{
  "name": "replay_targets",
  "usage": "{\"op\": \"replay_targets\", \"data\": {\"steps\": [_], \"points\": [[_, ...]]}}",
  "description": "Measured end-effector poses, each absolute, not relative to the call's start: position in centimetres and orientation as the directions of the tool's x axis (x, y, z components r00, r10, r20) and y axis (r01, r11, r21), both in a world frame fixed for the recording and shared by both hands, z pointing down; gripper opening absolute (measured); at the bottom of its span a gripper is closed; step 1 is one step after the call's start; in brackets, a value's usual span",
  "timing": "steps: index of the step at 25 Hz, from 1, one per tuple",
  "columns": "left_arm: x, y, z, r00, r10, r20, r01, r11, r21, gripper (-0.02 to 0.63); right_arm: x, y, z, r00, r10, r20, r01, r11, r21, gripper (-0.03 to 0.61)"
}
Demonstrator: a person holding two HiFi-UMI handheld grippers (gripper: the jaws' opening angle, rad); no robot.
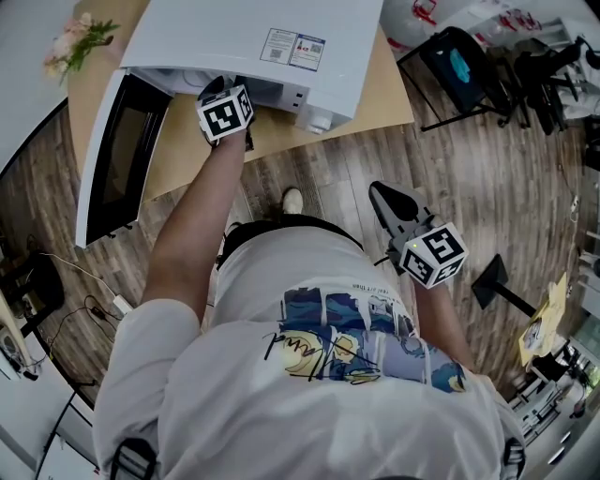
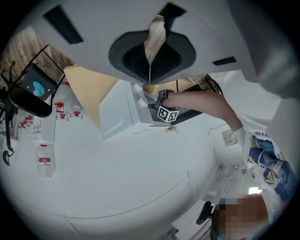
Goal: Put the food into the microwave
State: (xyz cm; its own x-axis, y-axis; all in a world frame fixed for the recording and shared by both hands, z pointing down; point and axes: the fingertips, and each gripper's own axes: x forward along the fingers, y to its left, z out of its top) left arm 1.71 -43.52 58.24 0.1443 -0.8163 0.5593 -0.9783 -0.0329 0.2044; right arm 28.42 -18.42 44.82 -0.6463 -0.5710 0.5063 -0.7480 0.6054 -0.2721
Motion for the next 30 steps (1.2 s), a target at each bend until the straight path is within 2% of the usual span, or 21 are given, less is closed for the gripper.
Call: {"op": "replay_targets", "data": {"steps": [10,17,23,30], "points": [[0.0,-39.9,55.7,0.253,-0.817,0.518,-0.961,-0.152,0.229,0.172,23.3,-16.9,44.2,-0.666,-0.557,0.496,-0.726,0.637,-0.259,0.012],[-1.3,-35.9,53.3,0.367,-0.798,0.478,-0.929,-0.281,0.243,0.070,19.1,-15.6,43.2,-0.668,-0.573,0.474,-0.725,0.644,-0.243,0.012],[-2.5,-31.7,51.6,0.463,-0.763,0.450,-0.885,-0.375,0.275,0.012,15.9,-14.1,42.7,-0.659,-0.593,0.463,-0.735,0.640,-0.224,0.011],[-3.8,-26.9,50.0,0.578,-0.702,0.417,-0.814,-0.463,0.350,0.008,12.7,-11.6,41.8,-0.638,-0.624,0.452,-0.755,0.623,-0.207,0.009]]}}
